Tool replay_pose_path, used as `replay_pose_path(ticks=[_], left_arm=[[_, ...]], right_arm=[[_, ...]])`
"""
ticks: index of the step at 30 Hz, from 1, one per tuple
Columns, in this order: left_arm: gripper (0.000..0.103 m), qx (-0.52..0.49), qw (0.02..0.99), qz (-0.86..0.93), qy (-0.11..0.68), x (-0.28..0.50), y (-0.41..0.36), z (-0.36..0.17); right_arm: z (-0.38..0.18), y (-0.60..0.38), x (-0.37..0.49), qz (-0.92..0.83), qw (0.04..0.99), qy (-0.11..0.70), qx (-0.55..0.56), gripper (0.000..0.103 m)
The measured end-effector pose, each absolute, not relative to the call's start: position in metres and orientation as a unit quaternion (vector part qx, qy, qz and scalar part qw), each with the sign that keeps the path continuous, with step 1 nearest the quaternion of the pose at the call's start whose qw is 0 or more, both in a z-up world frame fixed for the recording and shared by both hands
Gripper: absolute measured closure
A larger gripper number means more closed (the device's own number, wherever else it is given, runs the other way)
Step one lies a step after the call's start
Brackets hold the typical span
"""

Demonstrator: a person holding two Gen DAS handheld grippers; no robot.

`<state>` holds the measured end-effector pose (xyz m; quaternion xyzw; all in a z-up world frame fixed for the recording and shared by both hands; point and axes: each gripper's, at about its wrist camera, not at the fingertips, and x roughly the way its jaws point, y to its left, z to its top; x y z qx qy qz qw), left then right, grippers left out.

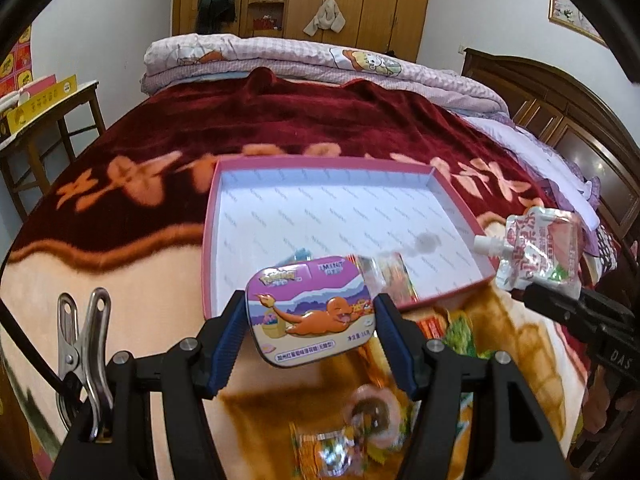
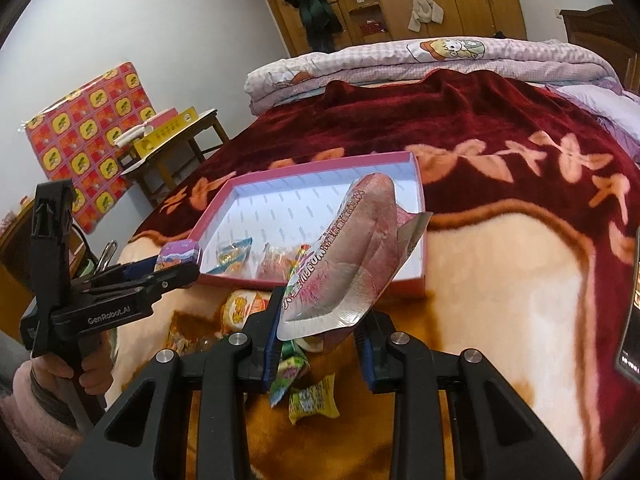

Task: Organize snacks
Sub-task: 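Grasp and lift the mint tin with the left tool while the right tool lifts the drink pouch, then carry the tin over the box with the left tool while the right tool drops the pouch inside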

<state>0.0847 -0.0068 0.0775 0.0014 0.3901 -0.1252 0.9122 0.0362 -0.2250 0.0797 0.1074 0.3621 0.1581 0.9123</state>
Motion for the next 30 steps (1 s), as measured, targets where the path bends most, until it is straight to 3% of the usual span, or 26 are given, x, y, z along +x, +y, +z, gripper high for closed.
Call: replay_pose_path(ticks=[30], left_arm=[[0.037,0.029,0.912,-0.118,0.393,0.181,-0.022,0.053]], right_arm=[[0.062,-0.2,0.121,0.18,0.904,0.369,0.12,0.071]])
